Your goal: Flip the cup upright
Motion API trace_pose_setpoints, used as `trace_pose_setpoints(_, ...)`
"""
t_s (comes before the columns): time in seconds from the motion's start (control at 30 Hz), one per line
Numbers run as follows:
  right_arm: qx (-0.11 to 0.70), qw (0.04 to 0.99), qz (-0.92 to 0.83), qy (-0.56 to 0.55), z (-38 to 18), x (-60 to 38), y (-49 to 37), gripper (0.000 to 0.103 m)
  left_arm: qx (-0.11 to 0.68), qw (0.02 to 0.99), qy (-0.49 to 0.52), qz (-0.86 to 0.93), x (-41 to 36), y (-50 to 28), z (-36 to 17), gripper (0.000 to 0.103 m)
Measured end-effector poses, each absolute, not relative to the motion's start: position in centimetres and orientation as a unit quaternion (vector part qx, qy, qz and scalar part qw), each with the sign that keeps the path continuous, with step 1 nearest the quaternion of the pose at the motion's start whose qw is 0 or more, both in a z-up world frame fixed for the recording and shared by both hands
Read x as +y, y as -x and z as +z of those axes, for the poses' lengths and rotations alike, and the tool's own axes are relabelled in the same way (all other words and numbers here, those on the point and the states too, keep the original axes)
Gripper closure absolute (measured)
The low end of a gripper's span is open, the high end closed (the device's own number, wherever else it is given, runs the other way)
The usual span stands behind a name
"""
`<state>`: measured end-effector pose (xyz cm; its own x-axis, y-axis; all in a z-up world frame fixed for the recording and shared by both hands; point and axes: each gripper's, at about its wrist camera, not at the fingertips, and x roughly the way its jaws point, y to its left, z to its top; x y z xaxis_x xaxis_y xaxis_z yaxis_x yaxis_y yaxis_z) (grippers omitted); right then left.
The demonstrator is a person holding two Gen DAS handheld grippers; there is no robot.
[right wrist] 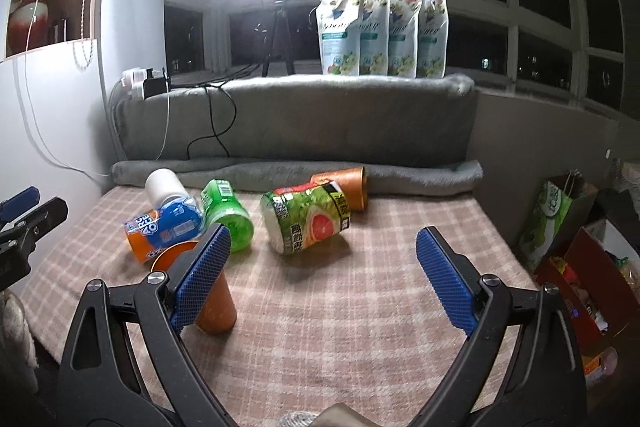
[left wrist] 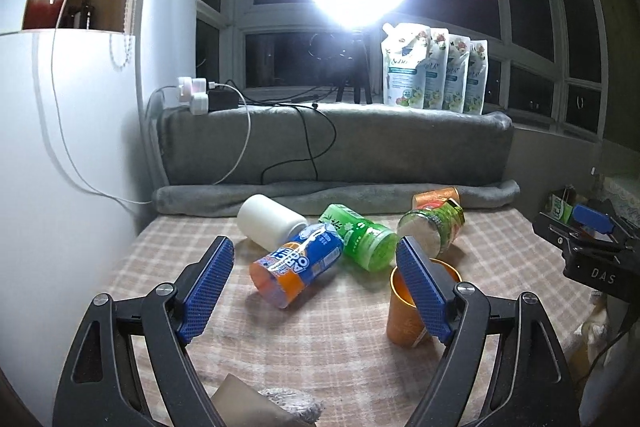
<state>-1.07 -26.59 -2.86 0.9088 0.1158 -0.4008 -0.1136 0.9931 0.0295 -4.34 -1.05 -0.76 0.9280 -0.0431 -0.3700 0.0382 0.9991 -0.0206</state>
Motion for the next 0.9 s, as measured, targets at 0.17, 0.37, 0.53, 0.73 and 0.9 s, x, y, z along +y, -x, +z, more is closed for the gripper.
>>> trace_pose_setpoints(0.17, 0.188, 0.981, 0.05, 0.008, -2.54, -26.42, 1.62, 0.0, 0.193, 0.981, 0.009, -0.026, -1.14, 4.42, -0.77, 0.02)
trace_pose_setpoints(0.37, 0.181, 0.982, 0.048, 0.01, -2.35, -26.34, 1.84, 0.0, 0.198, 0.98, 0.012, -0.03, -1.18, 4.37, -0.7, 0.02)
trace_pose_setpoints(0.53, 0.18, 0.982, 0.047, 0.01, -2.33, -26.31, 1.87, 0.0, 0.203, 0.979, 0.014, -0.034, -1.2, 4.33, -0.69, 0.02)
trace_pose_setpoints(0.73, 0.181, 0.982, 0.049, 0.01, -2.34, -26.3, 1.85, 0.0, 0.203, 0.979, 0.014, -0.034, -1.22, 4.29, -0.69, 0.02)
trace_pose_setpoints(0.9, 0.182, 0.982, 0.05, 0.013, -2.33, -26.17, 1.76, 0.0, 0.203, 0.979, 0.015, -0.033, -1.2, 4.3, -0.66, 0.02)
